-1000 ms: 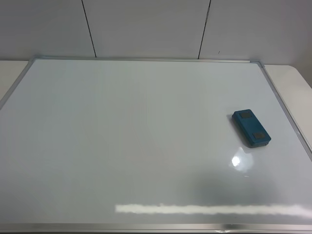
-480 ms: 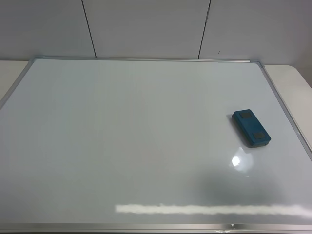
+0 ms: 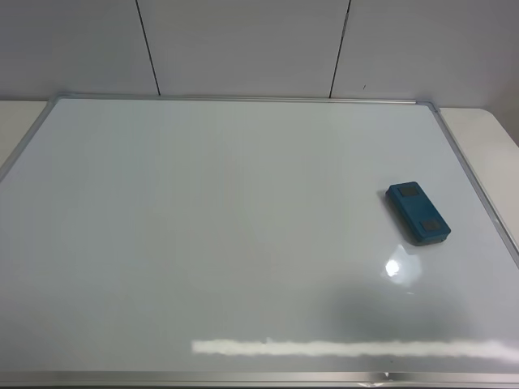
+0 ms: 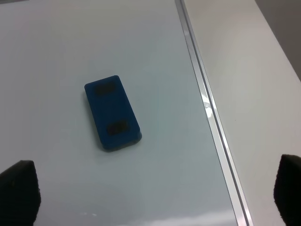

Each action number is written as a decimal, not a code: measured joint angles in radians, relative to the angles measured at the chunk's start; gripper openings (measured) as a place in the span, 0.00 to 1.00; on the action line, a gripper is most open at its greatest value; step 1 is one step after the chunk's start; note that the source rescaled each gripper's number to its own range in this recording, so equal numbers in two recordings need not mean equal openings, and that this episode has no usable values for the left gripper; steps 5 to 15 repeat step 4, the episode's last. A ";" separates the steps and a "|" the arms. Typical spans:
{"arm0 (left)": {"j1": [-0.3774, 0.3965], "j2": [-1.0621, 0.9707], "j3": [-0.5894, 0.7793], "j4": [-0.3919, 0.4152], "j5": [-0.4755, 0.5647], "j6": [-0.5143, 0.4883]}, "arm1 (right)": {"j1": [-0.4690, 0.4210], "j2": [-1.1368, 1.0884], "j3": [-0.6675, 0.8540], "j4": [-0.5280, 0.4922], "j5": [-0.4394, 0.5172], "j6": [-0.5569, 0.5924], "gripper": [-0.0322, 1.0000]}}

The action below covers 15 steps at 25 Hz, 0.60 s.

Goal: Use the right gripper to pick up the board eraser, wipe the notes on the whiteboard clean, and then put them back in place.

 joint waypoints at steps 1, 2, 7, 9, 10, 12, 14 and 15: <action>0.000 0.000 0.000 0.000 0.000 0.000 | 0.000 0.000 0.000 0.000 0.000 0.000 1.00; 0.000 0.000 0.000 0.000 0.000 0.000 | 0.000 0.000 0.000 0.000 0.000 0.000 1.00; 0.000 0.000 0.000 0.000 0.000 0.000 | 0.000 0.000 0.000 0.000 0.000 0.000 1.00; 0.000 0.000 0.000 0.000 0.000 0.000 | 0.000 0.000 0.000 0.000 0.000 0.000 1.00; 0.000 0.000 0.000 0.000 0.000 0.000 | 0.000 0.000 0.000 0.000 0.000 0.000 1.00; 0.000 0.000 0.000 0.000 0.000 0.000 | 0.000 0.000 0.000 0.000 0.000 0.000 1.00; 0.000 0.000 0.000 0.000 0.000 0.000 | 0.000 0.000 0.000 0.000 0.000 0.000 1.00; 0.000 0.000 0.000 0.000 0.000 0.000 | 0.000 0.000 0.000 0.000 0.000 0.000 1.00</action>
